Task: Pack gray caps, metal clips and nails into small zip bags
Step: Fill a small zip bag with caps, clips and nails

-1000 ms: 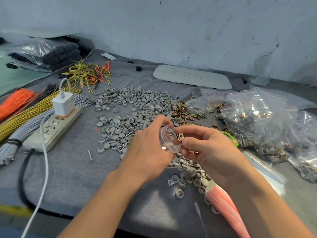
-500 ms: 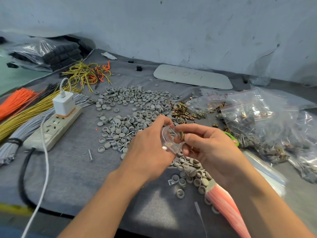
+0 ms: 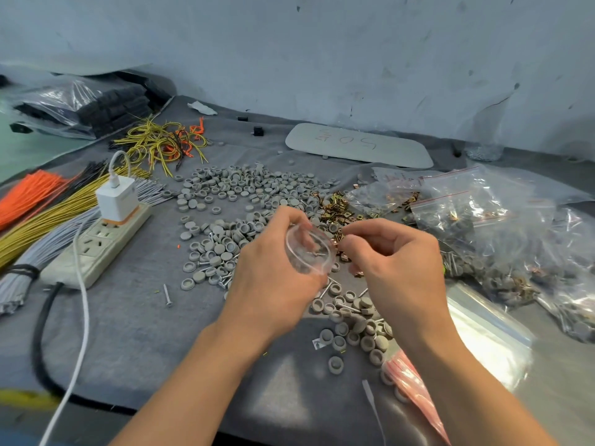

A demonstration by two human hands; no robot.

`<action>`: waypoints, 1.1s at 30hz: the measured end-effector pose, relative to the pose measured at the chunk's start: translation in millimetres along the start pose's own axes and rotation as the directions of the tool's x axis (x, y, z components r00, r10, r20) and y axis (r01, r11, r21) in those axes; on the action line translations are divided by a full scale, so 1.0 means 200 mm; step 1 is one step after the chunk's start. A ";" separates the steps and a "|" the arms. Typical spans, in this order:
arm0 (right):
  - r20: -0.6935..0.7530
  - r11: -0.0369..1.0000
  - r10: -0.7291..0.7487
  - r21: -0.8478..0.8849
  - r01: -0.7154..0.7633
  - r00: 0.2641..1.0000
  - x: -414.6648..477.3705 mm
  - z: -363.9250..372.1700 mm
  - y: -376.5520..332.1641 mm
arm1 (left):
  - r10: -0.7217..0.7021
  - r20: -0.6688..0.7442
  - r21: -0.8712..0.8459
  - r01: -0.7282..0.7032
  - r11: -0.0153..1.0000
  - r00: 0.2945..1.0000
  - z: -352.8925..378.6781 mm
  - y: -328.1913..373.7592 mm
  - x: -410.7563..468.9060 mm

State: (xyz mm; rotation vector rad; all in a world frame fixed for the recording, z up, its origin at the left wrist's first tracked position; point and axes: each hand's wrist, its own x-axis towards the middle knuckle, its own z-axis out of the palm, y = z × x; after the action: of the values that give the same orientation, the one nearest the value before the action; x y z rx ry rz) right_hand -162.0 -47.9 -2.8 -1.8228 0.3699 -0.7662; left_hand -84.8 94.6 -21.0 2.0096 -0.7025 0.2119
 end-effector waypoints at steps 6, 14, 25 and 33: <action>0.480 0.993 0.036 0.079 -0.084 0.877 -0.05 0.01 -0.04 | -0.153 -0.161 -0.356 0.087 0.930 0.975 -0.01 0.04 0.01; 0.367 0.996 0.032 0.064 -0.060 0.930 -0.06 0.08 -0.02 | -0.282 0.159 -0.582 0.321 0.747 0.946 -0.01 0.08 0.01; 0.108 0.935 0.172 0.296 -0.197 0.979 0.00 0.02 -0.01 | -0.313 0.018 -0.647 0.250 0.720 0.950 -0.07 0.04 0.04; 0.115 0.873 0.250 0.402 -0.275 0.961 0.00 0.02 0.00 | -0.365 -0.069 -0.577 0.261 0.774 0.929 -0.12 0.01 0.04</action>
State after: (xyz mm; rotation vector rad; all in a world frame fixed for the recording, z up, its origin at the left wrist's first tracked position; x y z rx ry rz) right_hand -158.6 -44.6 -3.0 -1.3559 0.3751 -0.5482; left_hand -76.7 111.2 -4.0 1.4811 -0.2536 -0.0215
